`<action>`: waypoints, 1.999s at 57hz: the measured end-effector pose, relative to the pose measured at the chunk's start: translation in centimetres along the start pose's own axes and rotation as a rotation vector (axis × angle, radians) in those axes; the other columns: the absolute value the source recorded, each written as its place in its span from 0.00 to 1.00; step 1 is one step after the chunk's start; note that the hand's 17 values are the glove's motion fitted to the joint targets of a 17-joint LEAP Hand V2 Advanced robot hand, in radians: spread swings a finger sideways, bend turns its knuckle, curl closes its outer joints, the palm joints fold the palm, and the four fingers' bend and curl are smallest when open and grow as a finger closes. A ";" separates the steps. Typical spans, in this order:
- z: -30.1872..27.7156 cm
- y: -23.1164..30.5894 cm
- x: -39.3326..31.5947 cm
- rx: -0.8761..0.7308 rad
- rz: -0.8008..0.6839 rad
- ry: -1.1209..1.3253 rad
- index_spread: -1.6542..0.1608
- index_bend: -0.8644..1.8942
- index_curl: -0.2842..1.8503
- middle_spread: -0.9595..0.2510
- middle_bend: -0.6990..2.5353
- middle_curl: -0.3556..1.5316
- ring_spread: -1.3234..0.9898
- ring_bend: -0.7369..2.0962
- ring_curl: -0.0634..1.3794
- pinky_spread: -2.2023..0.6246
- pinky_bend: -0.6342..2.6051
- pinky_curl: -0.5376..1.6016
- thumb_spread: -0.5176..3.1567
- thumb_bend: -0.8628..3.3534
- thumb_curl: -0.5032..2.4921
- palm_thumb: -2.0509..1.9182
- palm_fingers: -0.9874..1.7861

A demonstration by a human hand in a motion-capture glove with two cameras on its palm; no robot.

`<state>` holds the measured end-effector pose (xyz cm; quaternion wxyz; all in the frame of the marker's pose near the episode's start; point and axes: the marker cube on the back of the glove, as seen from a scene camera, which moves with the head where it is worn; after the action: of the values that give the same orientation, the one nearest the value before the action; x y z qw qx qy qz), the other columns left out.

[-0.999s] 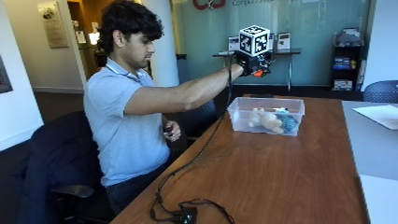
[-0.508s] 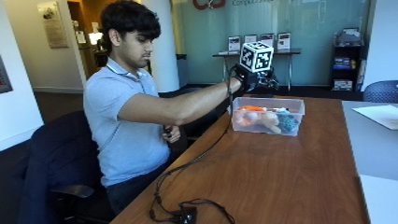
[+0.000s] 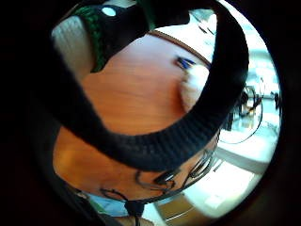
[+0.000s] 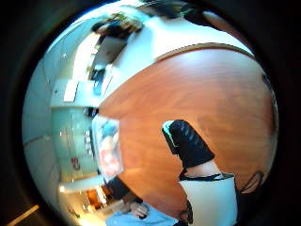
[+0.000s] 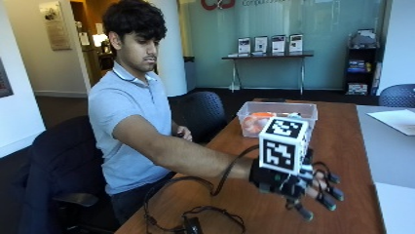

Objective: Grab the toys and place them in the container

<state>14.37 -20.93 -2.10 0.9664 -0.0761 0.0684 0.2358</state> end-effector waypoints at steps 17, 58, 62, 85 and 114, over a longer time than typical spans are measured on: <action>4.3 -2.4 13.7 -0.060 0.315 -0.003 0.73 0.38 0.29 0.79 0.26 0.38 0.56 0.32 0.22 0.80 0.53 0.37 0.54 0.22 0.27 0.55 0.32; -8.8 12.7 -28.3 0.151 -0.806 -0.368 0.75 0.39 0.34 0.75 0.28 0.39 0.48 0.50 0.33 0.66 0.56 0.41 0.58 0.37 0.33 0.72 0.66; -10.2 14.8 -33.2 0.134 -0.903 -0.347 0.75 0.39 0.34 0.75 0.28 0.39 0.48 0.50 0.33 0.66 0.56 0.41 0.58 0.38 0.33 0.72 0.67; -17.0 21.1 -45.7 0.089 -1.117 -0.358 0.76 0.37 0.35 0.74 0.28 0.42 0.47 0.50 0.35 0.65 0.54 0.42 0.57 0.40 0.32 0.70 0.70; -14.0 22.4 -48.7 -0.159 -1.114 -0.217 0.75 0.36 0.34 0.75 0.25 0.43 0.49 0.43 0.37 0.67 0.58 0.47 0.57 0.41 0.30 0.65 0.42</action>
<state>-40.26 -25.46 -10.24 0.9376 -0.1484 -0.0994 -0.2982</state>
